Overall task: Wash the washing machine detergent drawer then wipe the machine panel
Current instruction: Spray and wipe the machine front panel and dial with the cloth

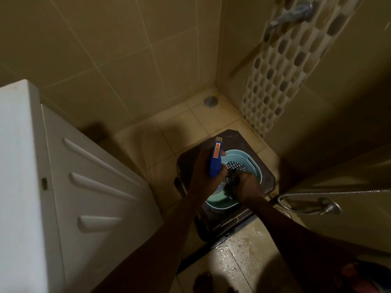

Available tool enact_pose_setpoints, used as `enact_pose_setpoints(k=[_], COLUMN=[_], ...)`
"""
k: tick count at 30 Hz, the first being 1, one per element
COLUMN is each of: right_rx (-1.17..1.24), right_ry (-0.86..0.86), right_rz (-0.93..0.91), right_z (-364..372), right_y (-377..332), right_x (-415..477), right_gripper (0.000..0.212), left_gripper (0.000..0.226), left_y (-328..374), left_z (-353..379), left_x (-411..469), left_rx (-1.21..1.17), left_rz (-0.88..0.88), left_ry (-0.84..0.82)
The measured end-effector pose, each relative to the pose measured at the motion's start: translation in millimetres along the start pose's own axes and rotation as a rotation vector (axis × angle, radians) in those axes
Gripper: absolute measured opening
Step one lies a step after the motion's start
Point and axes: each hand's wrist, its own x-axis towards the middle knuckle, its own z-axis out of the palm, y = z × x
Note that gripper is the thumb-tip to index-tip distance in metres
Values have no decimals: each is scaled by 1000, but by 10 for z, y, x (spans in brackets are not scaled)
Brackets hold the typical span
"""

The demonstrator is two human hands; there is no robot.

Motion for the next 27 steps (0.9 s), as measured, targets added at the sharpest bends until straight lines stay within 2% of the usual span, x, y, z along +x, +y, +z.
enact_pose_setpoints(k=[3,6,9,12,15,16,19,22,27], right_rx=[220,529,908,1318,1740,1810,1848,1975,2032], right_ry=[205,188,150,57,-93,-144,-294,-413,-419], right_rz=[13,148,253,160,-58,-87,-35,-13,52], right_z=[-229,-550,-892,-1522,-2106,-2149,-2070,-1980,-1769], right_y=[-115,-233,-352,-542,-632,-638,-704,-955,-1204], right_x=[-46,-104,-193,-503,-1082,-1222,-1572,-1770,-2161], right_gripper=[23,16,11,24,42,47,90,91,95], left_gripper=[39,44,42,35,32,31,31,34,32], left_y=[102,324,693,1029,1383,1449,1759,1978,2204], left_z=[-47,-138,-239,-374,-546,-559,-629,-718,-886], left_x=[121,266,304,325,319,299,136,-31,-475], left_rx=[-25,-72,-125,-144,-149,-115,-100,-114,-50], left_rz=[-27,-60,-11,-14,-39,-30,-13,-11,-78], left_ry=[24,30,64,101,133,142,149,164,252])
